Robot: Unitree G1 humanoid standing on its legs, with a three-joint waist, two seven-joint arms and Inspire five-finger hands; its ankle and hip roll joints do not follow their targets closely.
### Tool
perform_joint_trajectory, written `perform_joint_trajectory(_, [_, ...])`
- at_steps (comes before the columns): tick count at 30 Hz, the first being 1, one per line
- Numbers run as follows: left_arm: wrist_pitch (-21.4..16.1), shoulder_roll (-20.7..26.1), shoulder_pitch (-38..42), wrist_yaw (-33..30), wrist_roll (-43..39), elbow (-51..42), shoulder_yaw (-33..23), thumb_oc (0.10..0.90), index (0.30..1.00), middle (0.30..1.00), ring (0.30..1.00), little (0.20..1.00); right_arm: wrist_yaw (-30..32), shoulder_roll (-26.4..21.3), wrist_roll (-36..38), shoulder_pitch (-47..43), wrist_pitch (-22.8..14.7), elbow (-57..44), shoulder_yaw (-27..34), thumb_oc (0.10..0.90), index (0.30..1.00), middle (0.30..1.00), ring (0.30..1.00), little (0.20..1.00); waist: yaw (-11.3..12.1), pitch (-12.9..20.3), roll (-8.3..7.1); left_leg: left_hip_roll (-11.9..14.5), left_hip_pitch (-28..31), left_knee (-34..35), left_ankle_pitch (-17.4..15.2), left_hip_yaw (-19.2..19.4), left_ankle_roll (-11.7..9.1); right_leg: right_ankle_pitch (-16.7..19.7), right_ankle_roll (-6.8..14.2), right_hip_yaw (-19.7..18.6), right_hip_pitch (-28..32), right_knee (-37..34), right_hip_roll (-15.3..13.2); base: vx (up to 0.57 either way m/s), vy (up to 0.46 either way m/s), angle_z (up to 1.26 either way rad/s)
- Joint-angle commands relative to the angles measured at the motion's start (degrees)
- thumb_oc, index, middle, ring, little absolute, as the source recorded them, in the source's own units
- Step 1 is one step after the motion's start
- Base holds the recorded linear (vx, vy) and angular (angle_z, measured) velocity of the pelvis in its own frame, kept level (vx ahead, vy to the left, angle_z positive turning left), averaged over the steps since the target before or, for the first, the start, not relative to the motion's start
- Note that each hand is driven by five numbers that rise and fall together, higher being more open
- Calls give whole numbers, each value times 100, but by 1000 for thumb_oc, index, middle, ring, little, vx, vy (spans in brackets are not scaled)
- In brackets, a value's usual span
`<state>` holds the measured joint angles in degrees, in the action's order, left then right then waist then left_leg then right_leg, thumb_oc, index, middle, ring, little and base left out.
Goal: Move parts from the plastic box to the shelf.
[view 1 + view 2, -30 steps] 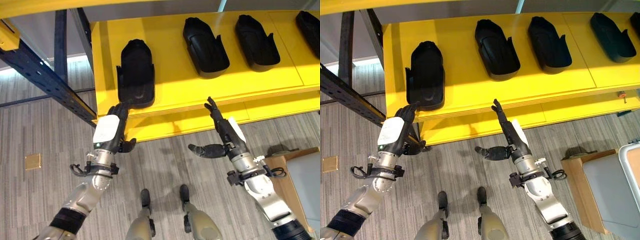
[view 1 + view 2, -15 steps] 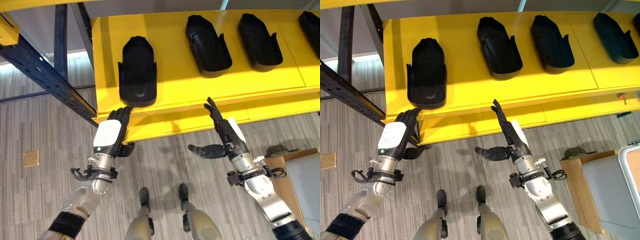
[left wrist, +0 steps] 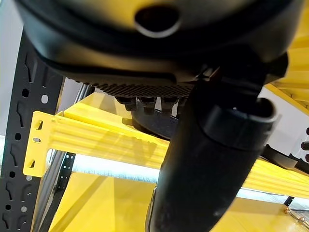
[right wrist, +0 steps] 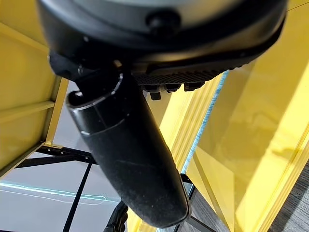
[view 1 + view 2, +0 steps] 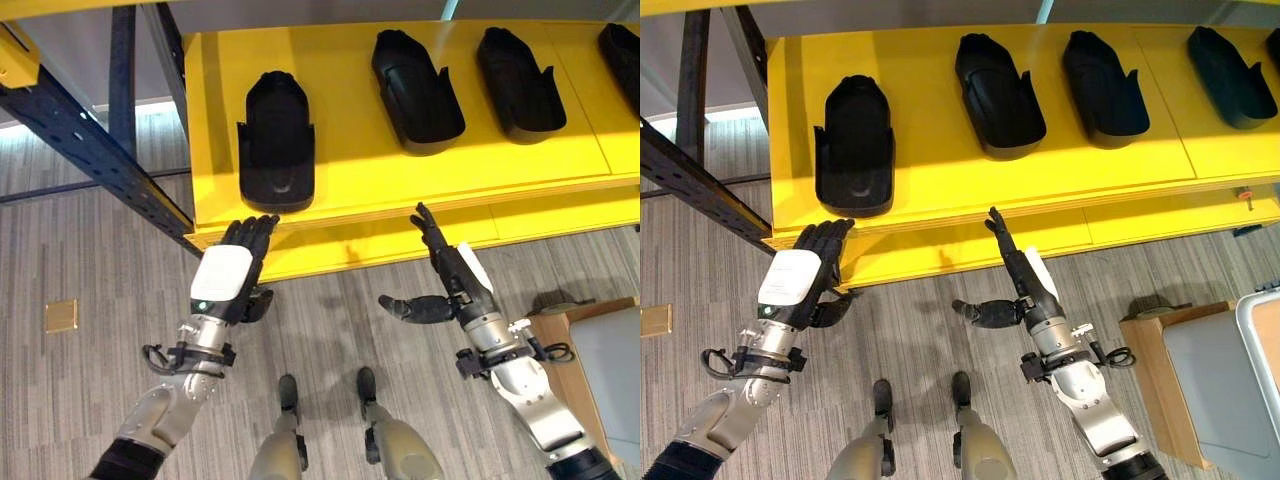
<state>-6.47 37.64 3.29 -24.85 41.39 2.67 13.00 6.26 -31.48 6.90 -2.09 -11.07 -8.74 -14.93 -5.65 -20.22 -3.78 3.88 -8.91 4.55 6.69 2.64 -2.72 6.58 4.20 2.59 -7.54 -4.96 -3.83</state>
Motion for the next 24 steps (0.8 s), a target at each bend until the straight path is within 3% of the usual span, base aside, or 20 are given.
perform_joint_trajectory(1, [-234, 349, 531, -445, 260, -164, -172, 900, 1000, 1000, 1000, 1000, 182, -9, -36, -228, -734, -660, 236, 900, 1000, 1000, 1000, 1000, 57, 313, -143, 226, 546, 33, -379, 261, -68, -148, 450, 195, 25, 262, -337, 0, 0, 0])
perform_joint_trajectory(24, [50, 79, 1359, -537, 431, 746, 523, 900, 1000, 1000, 1000, 1000, 320, 40, -72, -312, -759, -593, 129, 900, 1000, 1000, 1000, 1000, -50, 302, -150, 226, 514, 45, -404, 297, -68, -142, 454, 165, -49, 242, -319, 0, 0, 0])
